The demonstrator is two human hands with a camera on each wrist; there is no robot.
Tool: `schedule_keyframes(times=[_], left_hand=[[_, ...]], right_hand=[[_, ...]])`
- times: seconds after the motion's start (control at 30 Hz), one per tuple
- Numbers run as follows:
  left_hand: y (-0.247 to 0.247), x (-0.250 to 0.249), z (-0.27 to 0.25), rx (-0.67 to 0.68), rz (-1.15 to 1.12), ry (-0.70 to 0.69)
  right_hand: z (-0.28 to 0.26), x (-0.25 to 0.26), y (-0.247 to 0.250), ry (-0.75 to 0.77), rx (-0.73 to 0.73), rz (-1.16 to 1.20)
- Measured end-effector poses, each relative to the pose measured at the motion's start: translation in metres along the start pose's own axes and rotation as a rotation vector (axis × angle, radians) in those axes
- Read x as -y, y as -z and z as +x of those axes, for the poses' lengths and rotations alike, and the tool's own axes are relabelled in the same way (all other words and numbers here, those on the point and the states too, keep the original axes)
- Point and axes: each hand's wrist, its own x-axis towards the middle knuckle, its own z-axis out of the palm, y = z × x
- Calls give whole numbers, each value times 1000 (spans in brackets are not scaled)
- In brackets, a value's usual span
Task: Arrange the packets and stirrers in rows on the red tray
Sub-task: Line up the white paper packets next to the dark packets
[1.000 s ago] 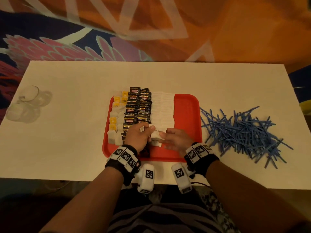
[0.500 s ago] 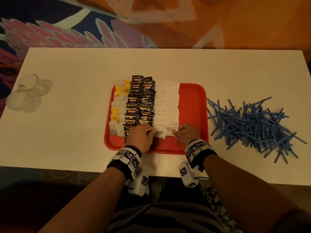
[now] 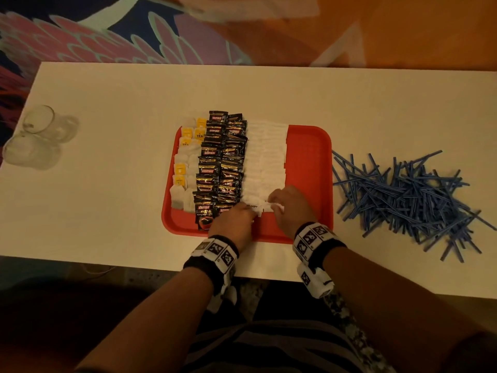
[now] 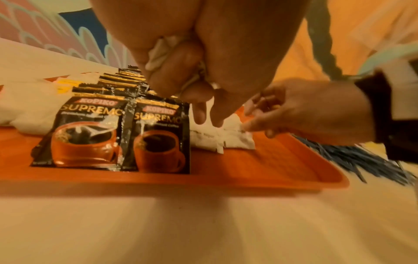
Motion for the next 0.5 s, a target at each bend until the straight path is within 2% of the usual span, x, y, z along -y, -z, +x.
schedule_keyframes(times=[0.2, 0.4, 0.5], left_hand=[[-8, -14, 0, 70, 158, 88], [-9, -15, 7, 60, 82, 88], [-10, -11, 8, 9, 51, 59]], right_hand=[[8, 4, -6, -36, 97, -90], [10, 0, -6, -38, 90, -73], [10, -2, -6, -27, 86, -43]])
